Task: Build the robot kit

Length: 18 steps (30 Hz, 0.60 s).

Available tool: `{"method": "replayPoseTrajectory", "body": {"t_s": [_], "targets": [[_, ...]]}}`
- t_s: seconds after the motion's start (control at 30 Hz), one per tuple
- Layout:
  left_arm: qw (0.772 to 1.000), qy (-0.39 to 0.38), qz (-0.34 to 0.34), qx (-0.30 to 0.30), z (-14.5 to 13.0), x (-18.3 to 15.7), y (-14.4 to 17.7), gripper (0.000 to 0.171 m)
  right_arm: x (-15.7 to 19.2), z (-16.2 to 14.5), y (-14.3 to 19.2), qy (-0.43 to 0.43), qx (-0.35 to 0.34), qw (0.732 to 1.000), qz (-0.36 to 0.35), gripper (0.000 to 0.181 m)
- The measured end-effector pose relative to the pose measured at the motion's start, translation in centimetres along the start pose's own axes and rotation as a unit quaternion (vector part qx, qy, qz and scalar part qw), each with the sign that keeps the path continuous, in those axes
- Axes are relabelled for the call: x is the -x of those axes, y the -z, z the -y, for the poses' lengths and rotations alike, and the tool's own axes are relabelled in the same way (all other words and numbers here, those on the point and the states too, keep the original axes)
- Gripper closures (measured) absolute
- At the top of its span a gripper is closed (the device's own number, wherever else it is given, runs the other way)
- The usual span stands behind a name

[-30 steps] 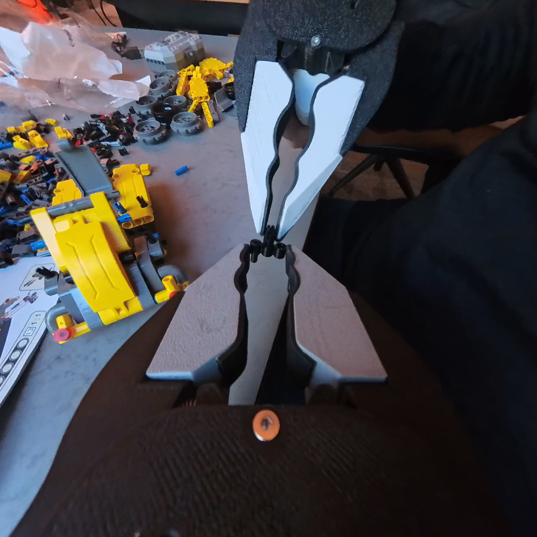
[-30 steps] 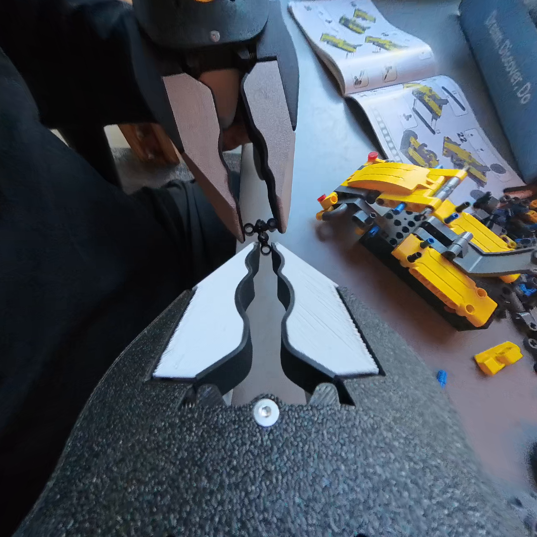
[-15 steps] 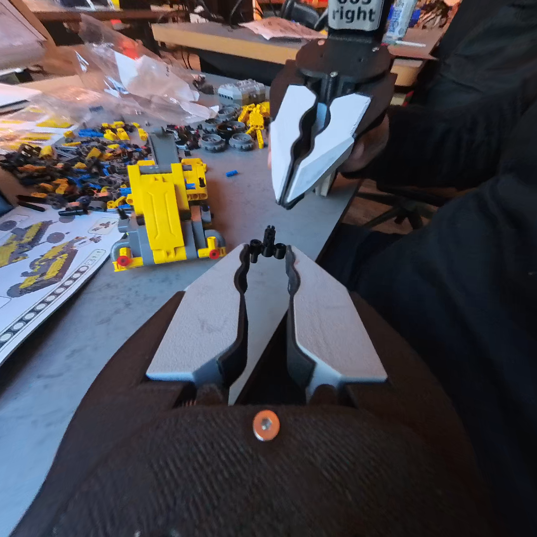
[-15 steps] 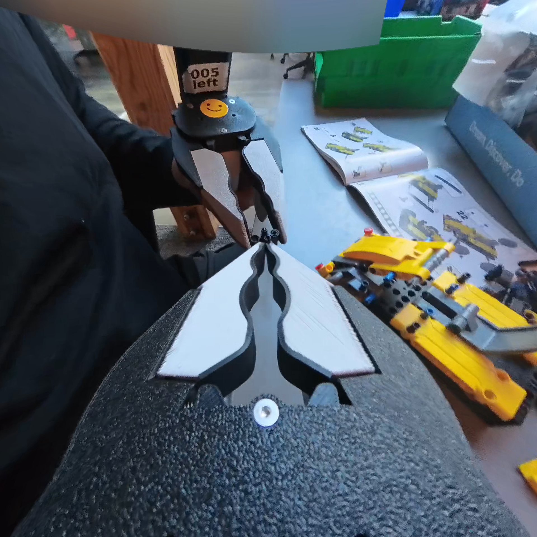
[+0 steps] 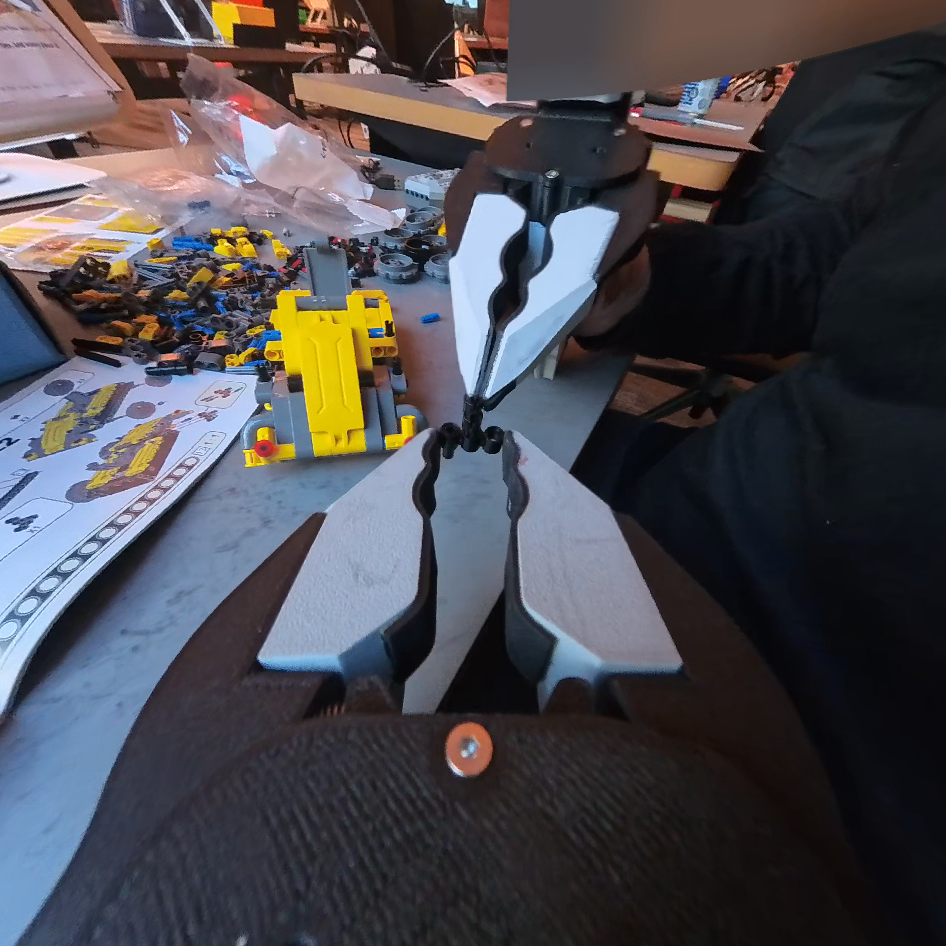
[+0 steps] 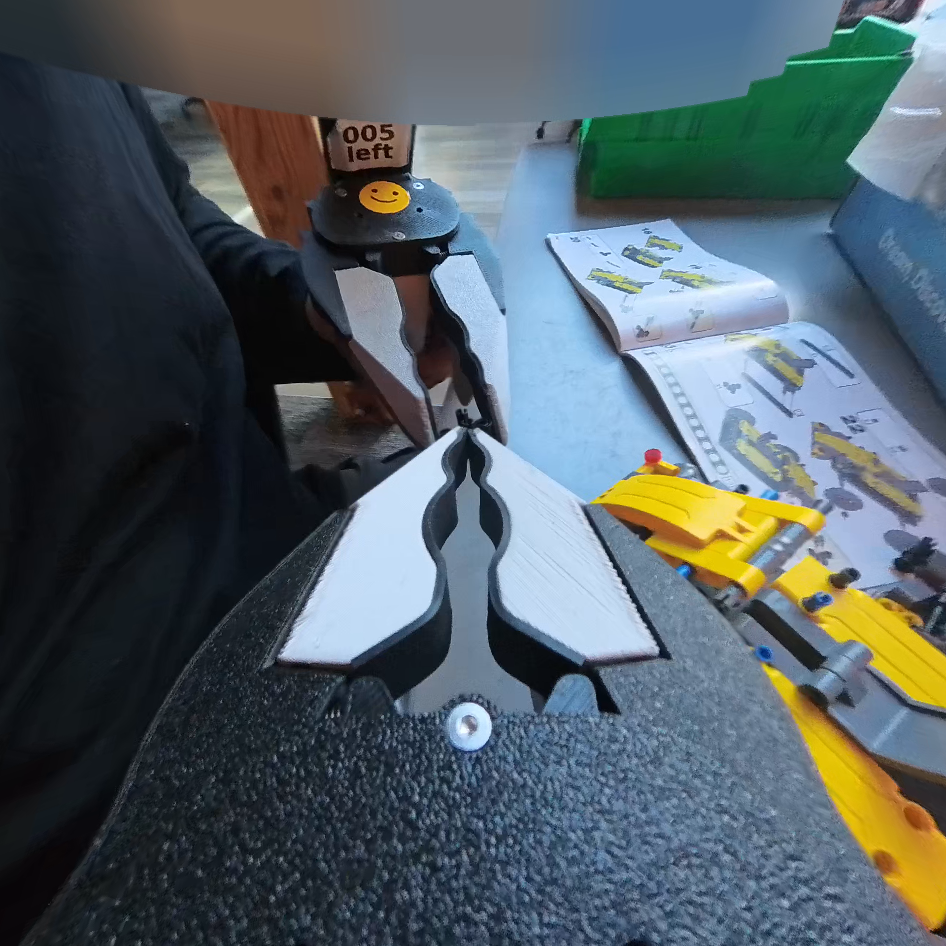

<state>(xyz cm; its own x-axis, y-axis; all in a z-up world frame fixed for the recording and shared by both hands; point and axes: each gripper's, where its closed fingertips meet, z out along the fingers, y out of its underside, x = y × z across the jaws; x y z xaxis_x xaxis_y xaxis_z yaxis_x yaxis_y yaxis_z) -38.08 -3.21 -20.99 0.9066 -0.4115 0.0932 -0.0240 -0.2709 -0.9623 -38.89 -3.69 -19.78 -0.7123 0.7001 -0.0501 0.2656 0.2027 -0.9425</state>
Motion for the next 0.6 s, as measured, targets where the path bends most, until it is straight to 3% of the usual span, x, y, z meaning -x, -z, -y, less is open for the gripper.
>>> {"method": "replayPoseTrajectory", "body": {"t_s": [0.17, 0.33, 0.6], "targets": [[0.999, 0.017, 0.044, 0.002, -0.3, 1.9, 0.4, 0.150, -2.6, 1.0, 0.9, 0.007, -0.024, 0.996, -0.080, 0.181], [0.997, 0.062, 0.041, -0.014, -0.2, 2.6, 0.6, 0.150, -2.6, 0.7, 1.2, -0.043, -0.031, 0.997, -0.054, 0.181], [0.999, 0.052, 0.003, -0.014, -0.2, 1.2, -0.2, 0.150, -1.6, 0.4, 1.0, -0.067, -0.028, 0.997, -0.011, 0.181]]}}
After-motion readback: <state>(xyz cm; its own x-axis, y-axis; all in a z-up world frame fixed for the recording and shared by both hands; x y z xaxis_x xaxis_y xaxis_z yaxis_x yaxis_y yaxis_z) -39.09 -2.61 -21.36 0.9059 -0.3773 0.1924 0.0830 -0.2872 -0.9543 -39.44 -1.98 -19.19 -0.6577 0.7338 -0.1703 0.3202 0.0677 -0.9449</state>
